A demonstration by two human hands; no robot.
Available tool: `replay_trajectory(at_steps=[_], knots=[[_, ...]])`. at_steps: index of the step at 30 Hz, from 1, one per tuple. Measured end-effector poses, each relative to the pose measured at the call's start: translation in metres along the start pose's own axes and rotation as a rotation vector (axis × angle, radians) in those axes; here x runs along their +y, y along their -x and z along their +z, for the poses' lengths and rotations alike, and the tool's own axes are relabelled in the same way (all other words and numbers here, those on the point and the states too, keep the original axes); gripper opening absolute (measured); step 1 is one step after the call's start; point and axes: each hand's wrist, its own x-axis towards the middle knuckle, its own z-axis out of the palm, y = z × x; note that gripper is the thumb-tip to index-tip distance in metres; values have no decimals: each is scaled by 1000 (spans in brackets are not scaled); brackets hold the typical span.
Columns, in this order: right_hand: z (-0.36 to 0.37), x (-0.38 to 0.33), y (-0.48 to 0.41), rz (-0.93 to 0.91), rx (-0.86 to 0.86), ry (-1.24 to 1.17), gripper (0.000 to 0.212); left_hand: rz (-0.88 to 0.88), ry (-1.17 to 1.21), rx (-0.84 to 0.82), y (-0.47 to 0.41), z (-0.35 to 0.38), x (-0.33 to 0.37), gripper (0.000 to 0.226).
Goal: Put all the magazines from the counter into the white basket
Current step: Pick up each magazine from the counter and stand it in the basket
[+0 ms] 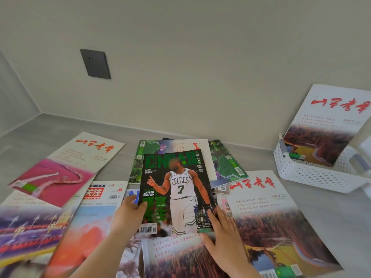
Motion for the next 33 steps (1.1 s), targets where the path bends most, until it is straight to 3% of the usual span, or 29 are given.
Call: replay_trajectory(at_steps=[7, 10, 12, 14, 18, 22, 25, 29, 33], knots=[[-2, -1, 1, 3, -14, -19, 66, 35, 20, 59, -2, -12, 11, 36], [-3, -2, 1, 0, -17, -60, 64, -79, 233, -52, -4, -16, 21, 32], [-6, -2, 2, -1, -26, -121, 60, -139, 253, -183, -7, -15, 24, 21], [-10, -2, 2, 8, -42, -199, 56, -95, 135, -252, -10, -12, 22, 19], [-17, -3, 2, 24, -27, -337, 50, 34, 94, -169, -10, -8, 17, 30], [-33, -8, 0, 78, 36, -610, 43, 133, 228, -103, 1, -10, 20, 32], [-51, -6, -5, 159, 58, -785, 51, 168, 338, -78, 13, -14, 29, 29], [-85, 1, -13, 196, 108, -1011, 50, 248, 441, -125, 35, -15, 47, 38], [-131, 20, -17, 126, 129, -1295, 20, 355, 495, -205, 54, -7, 73, 43]])
